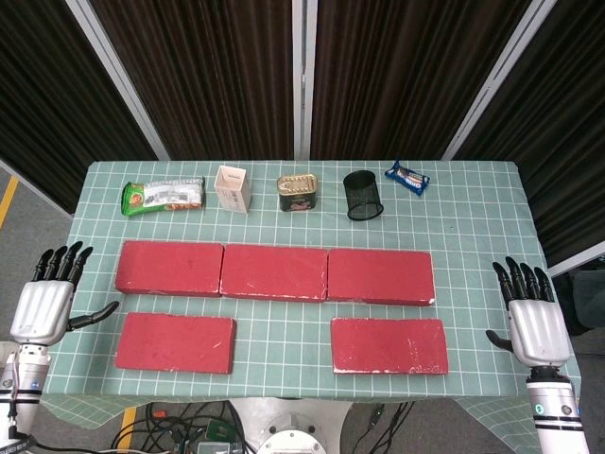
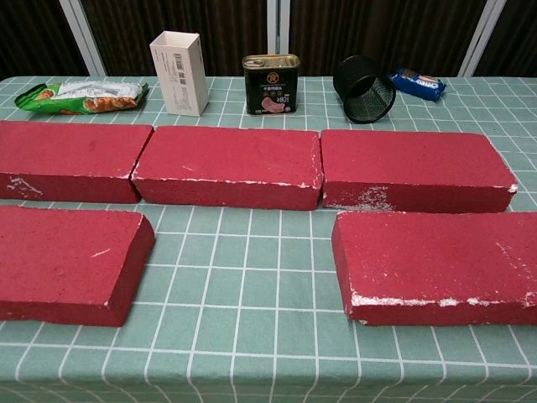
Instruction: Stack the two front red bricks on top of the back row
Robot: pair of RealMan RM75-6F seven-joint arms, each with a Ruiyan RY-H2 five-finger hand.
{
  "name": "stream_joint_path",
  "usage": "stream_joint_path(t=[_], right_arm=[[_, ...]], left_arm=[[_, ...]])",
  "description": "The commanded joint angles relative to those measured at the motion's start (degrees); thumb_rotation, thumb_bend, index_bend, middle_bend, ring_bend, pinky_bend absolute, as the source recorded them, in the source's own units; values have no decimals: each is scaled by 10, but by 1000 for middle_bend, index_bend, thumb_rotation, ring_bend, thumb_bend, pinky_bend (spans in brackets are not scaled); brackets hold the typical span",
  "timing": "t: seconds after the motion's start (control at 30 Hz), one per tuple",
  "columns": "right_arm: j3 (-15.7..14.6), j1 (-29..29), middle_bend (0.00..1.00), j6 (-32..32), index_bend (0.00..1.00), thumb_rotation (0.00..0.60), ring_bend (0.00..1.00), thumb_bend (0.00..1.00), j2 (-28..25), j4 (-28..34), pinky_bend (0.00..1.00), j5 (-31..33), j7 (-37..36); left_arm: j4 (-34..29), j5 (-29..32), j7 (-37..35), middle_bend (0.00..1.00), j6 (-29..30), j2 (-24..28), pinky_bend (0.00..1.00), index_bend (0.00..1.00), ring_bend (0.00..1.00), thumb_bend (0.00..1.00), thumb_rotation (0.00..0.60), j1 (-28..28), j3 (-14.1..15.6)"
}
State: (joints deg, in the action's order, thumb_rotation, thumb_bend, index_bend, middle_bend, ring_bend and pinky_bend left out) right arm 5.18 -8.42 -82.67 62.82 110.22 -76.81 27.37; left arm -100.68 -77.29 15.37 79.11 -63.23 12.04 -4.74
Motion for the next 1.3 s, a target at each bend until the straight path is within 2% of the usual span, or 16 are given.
stream_joint_path(t=[0.03, 0.43, 0.47, 0.5, 0.53, 0.63, 0.83, 0.93, 1.3], right_arm=[[0, 0, 0, 0, 0, 600, 0, 0, 0, -1, 0, 2, 0], [6, -1, 0, -3, 0, 600, 0, 0, -7, 4, 0, 3, -11], [7, -1, 0, -3, 0, 600, 0, 0, -8, 4, 0, 4, -12], [9, -1, 0, -4, 0, 600, 0, 0, -10, 4, 0, 5, -15], [11, -1, 0, -4, 0, 600, 0, 0, -12, 5, 0, 7, -18], [12, -1, 0, -3, 0, 600, 0, 0, -17, 8, 0, 10, -23], [17, -2, 0, -3, 0, 600, 0, 0, -28, 9, 0, 13, -32], [21, -2, 0, -6, 0, 600, 0, 0, -30, 9, 0, 15, -36], [21, 2, 0, -7, 0, 600, 0, 0, -31, -5, 0, 23, -55]], left_arm=[[0, 0, 0, 0, 1, -1, 0, 0, 0, 0, 0, 0, 0], [-24, -26, -29, 0, 1, 14, 0, 0, 0, 0, 4, 1, 3], [-27, -32, -34, 0, 1, 16, 0, 0, 0, 0, 23, 1, 5], [-31, -38, -38, 0, -1, 20, 0, 0, 0, 0, 67, 1, 9], [-40, -44, -43, 0, -7, 27, 0, 0, 0, 0, 144, 1, 14], [-63, -55, -52, 0, -28, 43, 0, 0, 0, 0, 309, 4, 28], [-104, -90, -39, 0, -80, 52, 0, 0, 0, 0, 553, 19, 62], [-122, -104, -26, 0, -109, 51, 0, 0, 0, 0, 589, 33, 73], [-168, -91, 24, 0, -191, 27, 0, 0, 0, 0, 600, 75, 84]])
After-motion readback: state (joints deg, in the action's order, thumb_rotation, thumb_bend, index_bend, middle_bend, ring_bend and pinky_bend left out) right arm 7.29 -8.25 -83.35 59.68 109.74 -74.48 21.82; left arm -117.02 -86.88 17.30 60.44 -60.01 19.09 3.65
